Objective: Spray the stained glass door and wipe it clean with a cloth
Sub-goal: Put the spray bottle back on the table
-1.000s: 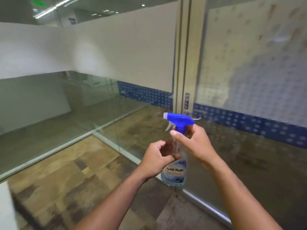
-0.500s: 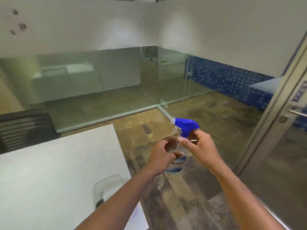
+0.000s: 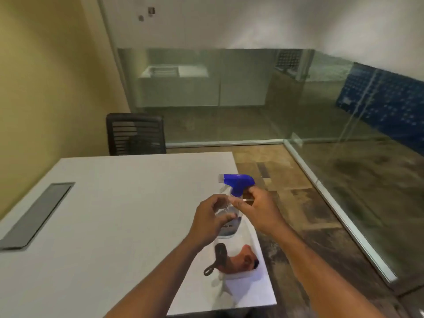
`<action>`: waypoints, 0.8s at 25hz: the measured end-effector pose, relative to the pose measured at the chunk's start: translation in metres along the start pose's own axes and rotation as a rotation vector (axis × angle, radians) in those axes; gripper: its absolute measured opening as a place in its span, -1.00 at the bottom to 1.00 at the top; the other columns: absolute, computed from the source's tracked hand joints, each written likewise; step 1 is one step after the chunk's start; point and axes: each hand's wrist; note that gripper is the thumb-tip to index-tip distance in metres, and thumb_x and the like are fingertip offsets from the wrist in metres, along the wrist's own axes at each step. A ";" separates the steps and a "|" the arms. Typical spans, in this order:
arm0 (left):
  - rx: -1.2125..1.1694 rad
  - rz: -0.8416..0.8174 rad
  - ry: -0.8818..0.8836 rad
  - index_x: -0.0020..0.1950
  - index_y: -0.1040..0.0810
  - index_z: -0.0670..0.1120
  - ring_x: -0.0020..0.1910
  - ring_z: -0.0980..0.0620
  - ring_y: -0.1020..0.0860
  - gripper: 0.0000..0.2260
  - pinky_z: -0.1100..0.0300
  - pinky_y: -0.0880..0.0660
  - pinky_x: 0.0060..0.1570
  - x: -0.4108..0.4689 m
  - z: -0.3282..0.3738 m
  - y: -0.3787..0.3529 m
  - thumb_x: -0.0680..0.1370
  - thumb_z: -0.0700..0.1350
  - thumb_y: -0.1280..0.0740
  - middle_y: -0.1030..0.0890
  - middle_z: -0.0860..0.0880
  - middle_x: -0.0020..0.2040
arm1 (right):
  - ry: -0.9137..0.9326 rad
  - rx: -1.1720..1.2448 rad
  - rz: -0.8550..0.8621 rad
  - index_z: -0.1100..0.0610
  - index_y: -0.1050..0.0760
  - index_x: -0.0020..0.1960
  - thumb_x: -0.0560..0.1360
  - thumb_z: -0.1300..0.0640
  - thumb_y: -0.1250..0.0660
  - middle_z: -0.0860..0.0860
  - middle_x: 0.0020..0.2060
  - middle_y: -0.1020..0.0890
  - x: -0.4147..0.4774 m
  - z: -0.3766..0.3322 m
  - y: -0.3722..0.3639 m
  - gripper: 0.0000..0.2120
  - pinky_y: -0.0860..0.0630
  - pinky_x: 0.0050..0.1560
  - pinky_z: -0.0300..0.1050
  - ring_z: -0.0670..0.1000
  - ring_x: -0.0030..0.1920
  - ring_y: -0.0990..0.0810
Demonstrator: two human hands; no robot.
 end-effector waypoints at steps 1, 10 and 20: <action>0.005 0.036 0.021 0.25 -0.70 -0.12 0.18 -0.02 -0.73 -0.65 -0.05 -0.64 0.34 -0.004 -0.009 0.015 0.48 -0.28 -0.61 -0.78 -0.04 0.14 | -0.004 -0.009 -0.034 -0.02 -0.65 0.12 0.59 -0.02 -0.53 -0.06 -0.08 -0.78 0.006 -0.003 -0.018 -0.84 -0.67 -0.06 -0.26 -0.10 -0.04 -0.77; -0.007 0.303 0.268 0.22 -0.71 0.05 0.27 0.03 -0.67 -0.71 0.13 -0.54 0.30 -0.034 -0.095 0.086 0.54 -0.18 -0.60 -0.78 0.08 0.14 | -0.028 -0.091 -0.349 0.09 -0.64 0.32 0.57 -0.04 -0.55 -0.03 0.17 -0.71 0.039 0.019 -0.148 -0.62 -0.63 0.28 -0.06 -0.04 0.21 -0.68; 0.018 0.448 0.499 0.01 -0.66 0.23 0.02 0.38 -0.66 -0.59 0.59 -0.49 -0.11 -0.040 -0.165 0.067 0.52 -0.32 -0.58 -0.73 0.24 -0.01 | -0.081 -0.167 -0.622 0.06 -0.53 0.45 0.70 0.05 -0.37 -0.03 0.31 -0.65 0.045 0.090 -0.198 -0.67 -0.46 0.09 -0.43 -0.09 0.21 -0.59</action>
Point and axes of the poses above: each hand's wrist, its own x-axis towards the middle knuckle, its own y-axis out of the back of the hand, z = x × y
